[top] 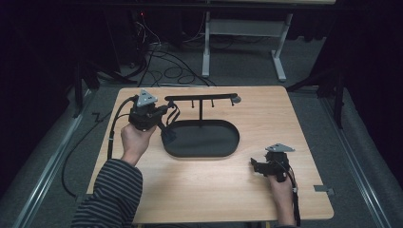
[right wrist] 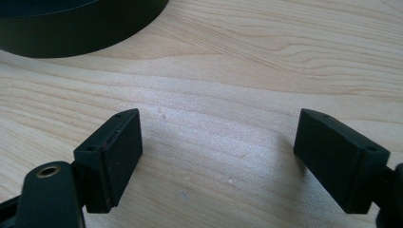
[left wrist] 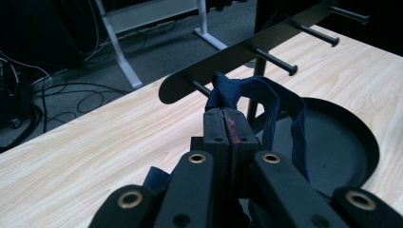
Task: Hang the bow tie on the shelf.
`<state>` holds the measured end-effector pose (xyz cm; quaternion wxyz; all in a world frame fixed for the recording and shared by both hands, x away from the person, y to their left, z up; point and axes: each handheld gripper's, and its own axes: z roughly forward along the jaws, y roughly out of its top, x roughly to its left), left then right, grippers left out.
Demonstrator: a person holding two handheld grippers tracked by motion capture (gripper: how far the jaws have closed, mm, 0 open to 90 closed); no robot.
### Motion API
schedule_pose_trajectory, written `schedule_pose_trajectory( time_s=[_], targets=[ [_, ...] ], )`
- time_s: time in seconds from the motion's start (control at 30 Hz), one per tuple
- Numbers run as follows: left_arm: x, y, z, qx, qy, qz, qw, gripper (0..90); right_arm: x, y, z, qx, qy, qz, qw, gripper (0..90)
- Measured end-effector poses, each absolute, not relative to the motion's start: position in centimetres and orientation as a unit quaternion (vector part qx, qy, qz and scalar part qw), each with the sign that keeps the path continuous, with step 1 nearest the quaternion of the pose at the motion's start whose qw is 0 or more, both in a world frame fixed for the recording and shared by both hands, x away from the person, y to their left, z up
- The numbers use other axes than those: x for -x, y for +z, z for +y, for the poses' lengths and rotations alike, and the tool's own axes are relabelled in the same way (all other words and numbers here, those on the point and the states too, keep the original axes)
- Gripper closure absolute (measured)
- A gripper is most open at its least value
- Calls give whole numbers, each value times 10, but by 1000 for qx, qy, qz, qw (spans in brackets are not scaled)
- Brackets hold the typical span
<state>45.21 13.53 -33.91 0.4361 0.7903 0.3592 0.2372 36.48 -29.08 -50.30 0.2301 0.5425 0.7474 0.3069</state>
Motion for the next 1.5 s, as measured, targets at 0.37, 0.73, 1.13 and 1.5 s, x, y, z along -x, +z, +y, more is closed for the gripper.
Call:
schedule_pose_trajectory(
  time_s=[0.37,0.73,1.13,1.5],
  targets=[
    [-458,-343,132,-787,254,364,429,887,-365,-503,-291,-543,307,747,230,176],
    [-462,-345,128,-785,266,364,424,883,-365,-503,-291,-542,308,747,230,176],
    [-466,-346,125,-785,269,364,422,852,-365,-503,-291,-543,307,747,230,176],
    [-465,-346,128,-785,262,364,428,840,-365,-503,-291,-543,307,747,230,176]
  ],
)
